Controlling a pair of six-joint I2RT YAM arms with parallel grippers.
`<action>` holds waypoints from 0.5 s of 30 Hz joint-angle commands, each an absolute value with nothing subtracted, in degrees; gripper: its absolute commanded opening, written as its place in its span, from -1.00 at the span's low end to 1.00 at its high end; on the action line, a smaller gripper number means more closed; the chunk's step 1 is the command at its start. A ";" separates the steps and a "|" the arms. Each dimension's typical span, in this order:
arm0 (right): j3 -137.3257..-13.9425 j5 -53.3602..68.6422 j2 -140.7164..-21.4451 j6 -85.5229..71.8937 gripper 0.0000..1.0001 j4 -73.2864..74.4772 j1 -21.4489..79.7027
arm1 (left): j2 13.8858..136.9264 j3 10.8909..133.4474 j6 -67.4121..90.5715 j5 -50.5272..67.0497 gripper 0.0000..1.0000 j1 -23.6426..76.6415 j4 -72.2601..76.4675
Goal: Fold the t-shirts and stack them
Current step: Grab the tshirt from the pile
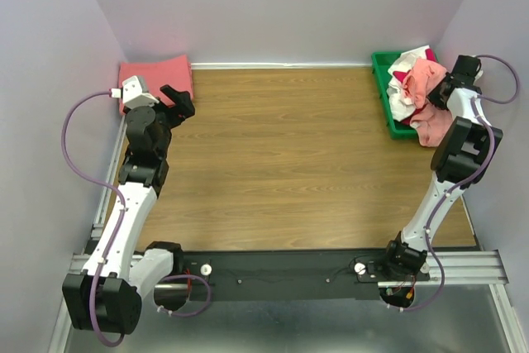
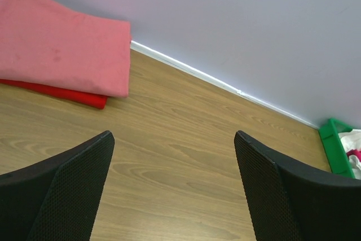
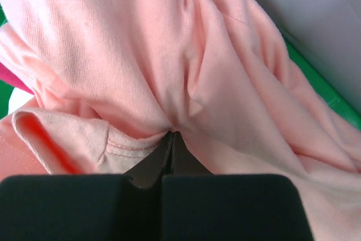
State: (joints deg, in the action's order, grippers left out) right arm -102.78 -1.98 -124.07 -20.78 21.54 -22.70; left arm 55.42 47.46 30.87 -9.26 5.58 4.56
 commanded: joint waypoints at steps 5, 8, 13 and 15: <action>-99.50 -8.16 -112.08 -22.76 -0.99 20.92 -22.68 | 53.09 49.13 30.32 -9.49 0.97 5.36 4.31; -99.14 -9.93 -102.87 -22.15 -0.99 20.83 -22.68 | 52.12 48.78 30.32 -9.67 0.97 5.36 4.13; -102.21 -6.61 -94.50 -21.01 -0.99 20.74 -22.68 | 51.24 48.08 30.41 -9.49 0.97 5.36 3.87; -104.41 -3.36 -92.91 -20.74 -0.99 21.35 -22.67 | 51.07 47.99 30.23 -9.67 0.97 5.36 3.52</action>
State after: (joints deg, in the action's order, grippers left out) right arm -101.34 -6.59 -95.55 -21.76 21.54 -22.57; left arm 52.01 47.64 30.87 -9.32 5.58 4.36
